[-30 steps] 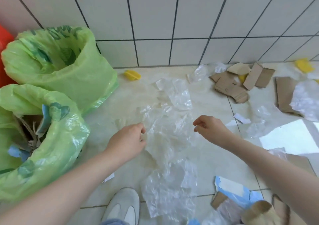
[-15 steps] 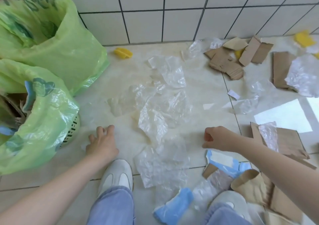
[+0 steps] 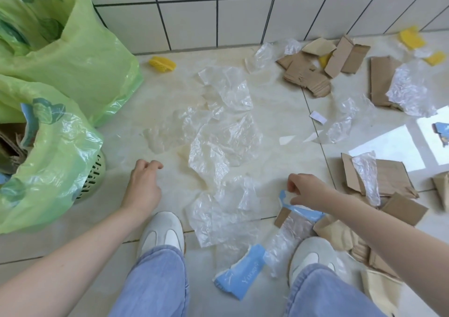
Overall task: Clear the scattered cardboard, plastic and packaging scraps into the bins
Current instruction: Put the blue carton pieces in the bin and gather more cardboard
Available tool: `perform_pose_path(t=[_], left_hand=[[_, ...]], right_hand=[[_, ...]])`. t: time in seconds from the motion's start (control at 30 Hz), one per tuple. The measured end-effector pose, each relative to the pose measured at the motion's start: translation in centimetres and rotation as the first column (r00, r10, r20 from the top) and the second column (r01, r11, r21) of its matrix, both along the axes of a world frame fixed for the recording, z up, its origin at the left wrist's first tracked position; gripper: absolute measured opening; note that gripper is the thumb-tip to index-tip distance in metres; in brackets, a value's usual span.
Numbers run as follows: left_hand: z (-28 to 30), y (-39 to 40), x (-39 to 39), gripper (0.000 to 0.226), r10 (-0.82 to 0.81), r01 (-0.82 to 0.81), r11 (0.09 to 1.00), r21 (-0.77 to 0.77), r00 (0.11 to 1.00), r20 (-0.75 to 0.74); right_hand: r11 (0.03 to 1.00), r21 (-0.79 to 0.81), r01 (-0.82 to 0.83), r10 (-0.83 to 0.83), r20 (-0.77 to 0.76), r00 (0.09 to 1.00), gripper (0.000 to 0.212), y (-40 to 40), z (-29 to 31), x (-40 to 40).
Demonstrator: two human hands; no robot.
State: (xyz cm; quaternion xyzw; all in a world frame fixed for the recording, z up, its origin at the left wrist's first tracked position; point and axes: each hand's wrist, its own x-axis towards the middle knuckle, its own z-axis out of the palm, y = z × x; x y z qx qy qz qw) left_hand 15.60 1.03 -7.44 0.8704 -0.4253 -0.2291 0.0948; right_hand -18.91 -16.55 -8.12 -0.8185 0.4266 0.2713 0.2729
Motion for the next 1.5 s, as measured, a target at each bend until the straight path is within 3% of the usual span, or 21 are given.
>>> perform_pose_path(t=[0.17, 0.3, 0.47, 0.57, 0.63, 0.77, 0.9, 1.0, 1.07, 1.27, 1.37, 1.5], left_hand=[[1.1, -1.6, -2.4, 0.03, -0.112, 0.093, 0.968, -0.235, 0.991, -0.067], [2.4, -2.7, -4.6, 0.034, -0.191, 0.136, 0.928, -0.346, 0.973, -0.13], [4.1, -4.0, -7.4, 0.025, -0.254, 0.127, 0.897, -0.423, 0.932, -0.258], [4.9, -4.0, -9.5, 0.02, -0.281, 0.14, 0.928, -0.346, 0.871, -0.403], [5.1, -3.7, -10.8, 0.016, -0.298, 0.179, 0.945, -0.272, 0.812, -0.502], [4.5, -3.0, -12.5, 0.011, -0.351, 0.346, 0.93, -0.121, 0.742, -0.571], [3.5, -2.3, -14.6, 0.012, -0.294, 0.41, 0.911, 0.046, 0.724, -0.625], [2.5, -1.6, -16.7, 0.023, -0.298, 0.459, 0.877, 0.141, 0.75, -0.591], [1.9, -1.0, -18.0, 0.029, -0.285, 0.472, 0.854, 0.221, 0.778, -0.56], [0.8, 0.8, -20.1, 0.038, -0.539, 0.632, 0.633, 0.446, 0.774, -0.331], [0.5, 1.0, -20.5, 0.037, -0.656, 0.677, 0.591, 0.439, 0.72, -0.227], [0.1, 0.7, -20.7, 0.035, -0.683, 0.684, 0.59, 0.429, 0.706, -0.188]], right_hand=[[0.998, 0.017, 0.058, -0.059, 0.027, 0.998, 0.026, -0.2, 0.3, 0.1], [0.984, 0.106, 0.14, -0.147, 0.062, 0.987, 0.02, -0.7, 1.2, 0.1], [0.942, 0.057, 0.33, -0.332, 0.269, 0.904, 0.01, -1.7, 3.0, 1.0], [0.909, 0.108, 0.402, -0.415, 0.314, 0.854, 0.008, -2.2, 3.9, 1.9], [0.917, 0.109, 0.383, -0.398, 0.284, 0.872, 0.009, -2.3, 4.3, 2.3], [0.97, 0.09, 0.225, -0.24, 0.227, 0.944, 0.023, -1.6, 4.4, 2.1], [0.996, 0.069, 0.05, -0.058, 0.127, 0.99, 0.023, 0.2, 3.5, 1.1], [0.983, -0.104, -0.152, 0.155, 0.016, 0.988, 0.055, 2.0, 2.7, 0.3], [0.969, -0.149, -0.196, 0.195, -0.021, 0.981, 0.065, 2.9, 2.1, 0.0], [0.963, -0.196, -0.186, 0.179, -0.057, 0.982, 0.057, 5.1, 0.5, 0.0], [0.931, -0.283, -0.231, 0.219, -0.075, 0.973, 0.048, 5.9, 0.6, 0.6], [0.948, -0.238, -0.211, 0.195, -0.09, 0.977, 0.05, 5.9, 0.5, 1.0]])
